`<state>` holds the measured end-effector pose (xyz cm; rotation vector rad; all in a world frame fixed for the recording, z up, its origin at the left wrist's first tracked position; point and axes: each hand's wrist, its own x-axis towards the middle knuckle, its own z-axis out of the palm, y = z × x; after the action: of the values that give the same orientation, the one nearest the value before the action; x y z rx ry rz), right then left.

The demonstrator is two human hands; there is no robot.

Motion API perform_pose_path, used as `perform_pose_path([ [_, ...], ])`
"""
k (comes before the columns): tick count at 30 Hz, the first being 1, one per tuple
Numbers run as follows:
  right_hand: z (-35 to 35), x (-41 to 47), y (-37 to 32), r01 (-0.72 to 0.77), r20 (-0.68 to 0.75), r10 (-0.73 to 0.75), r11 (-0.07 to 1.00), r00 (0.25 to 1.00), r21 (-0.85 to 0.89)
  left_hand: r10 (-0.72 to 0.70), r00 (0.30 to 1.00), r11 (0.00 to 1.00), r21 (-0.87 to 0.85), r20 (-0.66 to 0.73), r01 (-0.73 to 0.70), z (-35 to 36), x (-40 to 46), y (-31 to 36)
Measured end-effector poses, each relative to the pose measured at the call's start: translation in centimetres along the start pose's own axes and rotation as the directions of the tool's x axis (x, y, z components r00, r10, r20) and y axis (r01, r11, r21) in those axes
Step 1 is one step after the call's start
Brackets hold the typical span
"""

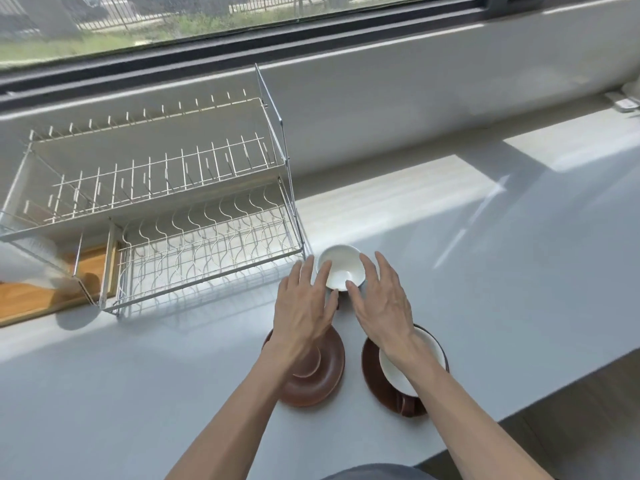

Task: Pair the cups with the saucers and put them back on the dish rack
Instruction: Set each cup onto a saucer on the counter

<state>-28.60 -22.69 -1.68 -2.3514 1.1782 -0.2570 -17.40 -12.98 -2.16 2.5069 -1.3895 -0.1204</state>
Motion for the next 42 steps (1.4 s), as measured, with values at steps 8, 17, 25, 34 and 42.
perform_pose_path([
  [8, 1.2, 2.9, 0.3, -0.127, 0.106, 0.107, 0.969, 0.989, 0.211, -0.232, 0.96, 0.888, -0.369, 0.154, 0.274, 0.8, 2.3, 0.2],
  [17, 1.2, 5.1, 0.7, -0.397, 0.326, 0.286, 0.847, 0.901, 0.355, -0.342, 0.84, 0.553, -0.632, 0.422, 0.543, -0.1, 4.2, 1.2],
  [25, 1.0, 4.4, 0.4, -0.401, 0.266, 0.311, 0.809, 0.912, 0.431, -0.374, 0.817, 0.403, -0.716, 0.44, 0.57, 0.4, 3.7, 0.6],
  [34, 0.0, 0.9, -1.4, -0.324, 0.235, 0.235, 0.813, 0.943, 0.484, -0.403, 0.843, 0.418, -0.748, 0.356, 0.516, -2.8, -0.2, 0.0],
  [42, 0.8, -3.3, -2.6, -0.274, 0.238, 0.181, 0.85, 0.954, 0.449, -0.407, 0.847, 0.379, -0.78, 0.343, 0.498, -3.6, -5.6, -1.2],
])
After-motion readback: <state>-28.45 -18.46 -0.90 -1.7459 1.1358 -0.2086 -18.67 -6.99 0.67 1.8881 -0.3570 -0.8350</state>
